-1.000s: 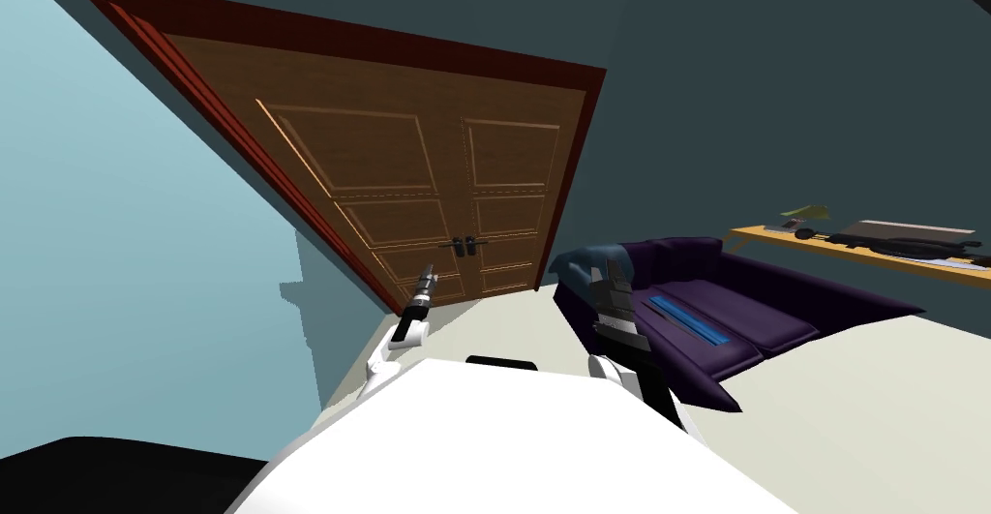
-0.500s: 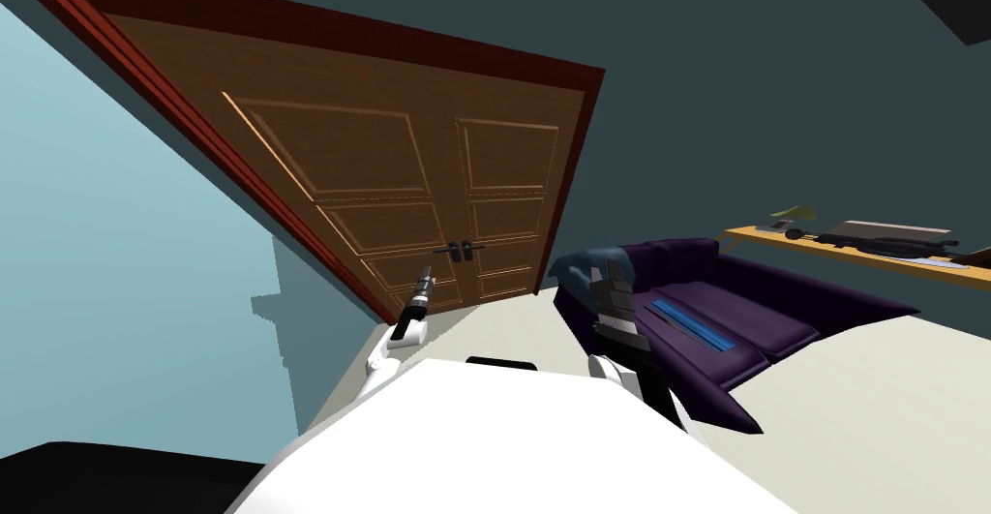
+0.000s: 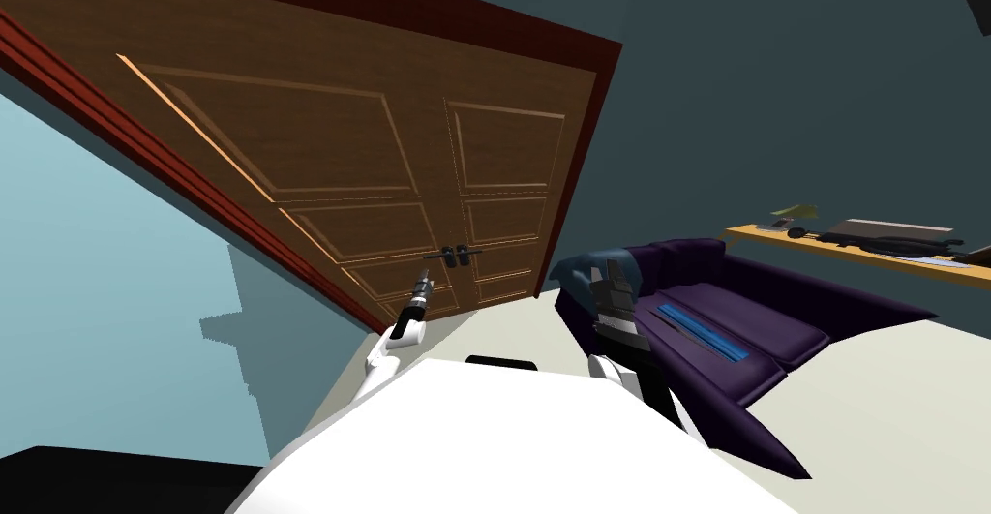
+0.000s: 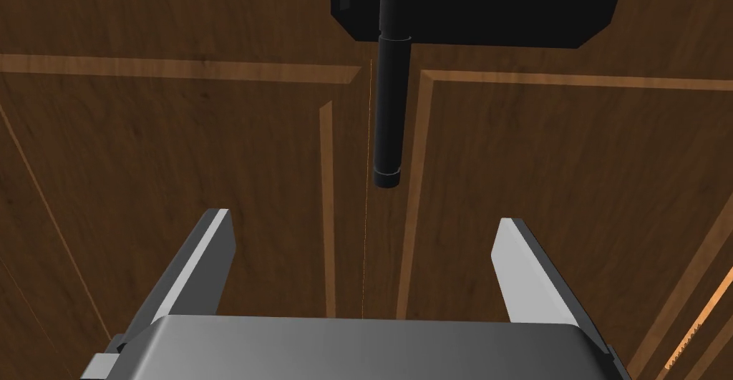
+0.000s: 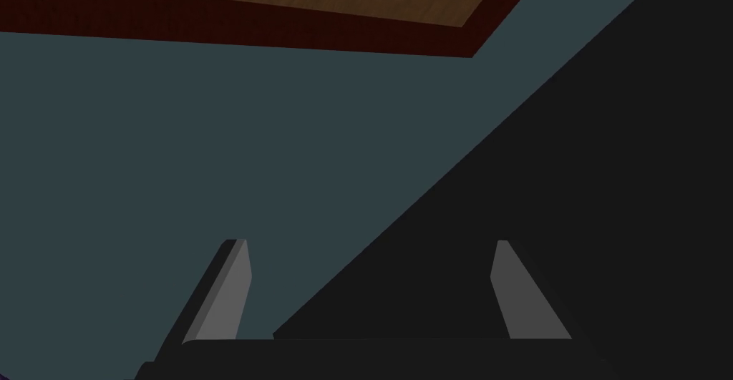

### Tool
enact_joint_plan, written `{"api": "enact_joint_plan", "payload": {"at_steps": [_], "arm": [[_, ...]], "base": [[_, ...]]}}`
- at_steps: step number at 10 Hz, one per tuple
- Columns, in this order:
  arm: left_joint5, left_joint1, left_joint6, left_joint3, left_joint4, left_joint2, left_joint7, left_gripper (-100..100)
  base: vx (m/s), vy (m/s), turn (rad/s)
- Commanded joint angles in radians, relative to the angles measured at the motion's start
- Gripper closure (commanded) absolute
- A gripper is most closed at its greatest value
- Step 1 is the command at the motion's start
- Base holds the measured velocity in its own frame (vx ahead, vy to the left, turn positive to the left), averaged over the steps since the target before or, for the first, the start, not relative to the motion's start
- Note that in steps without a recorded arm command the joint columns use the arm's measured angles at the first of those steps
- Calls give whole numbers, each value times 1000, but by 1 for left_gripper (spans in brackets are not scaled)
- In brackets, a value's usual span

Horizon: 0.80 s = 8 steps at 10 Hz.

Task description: Pull the door open

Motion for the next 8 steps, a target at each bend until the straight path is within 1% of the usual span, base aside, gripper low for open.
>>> {"api": "enact_joint_plan", "payload": {"at_steps": [1,3,4,5,8], "arm": [[7,-11,0,6,30,10,8,-100],[15,-25,6,14,66,18,17,-100],[13,-23,3,12,59,17,14,-100],[21,-15,-3,39,84,38,21,-100],[31,-8,-13,70,115,63,29,-100]], "base": [[97,3,-33],[159,12,-35],[70,19,-6],[100,50,1],[153,77,-20]]}}
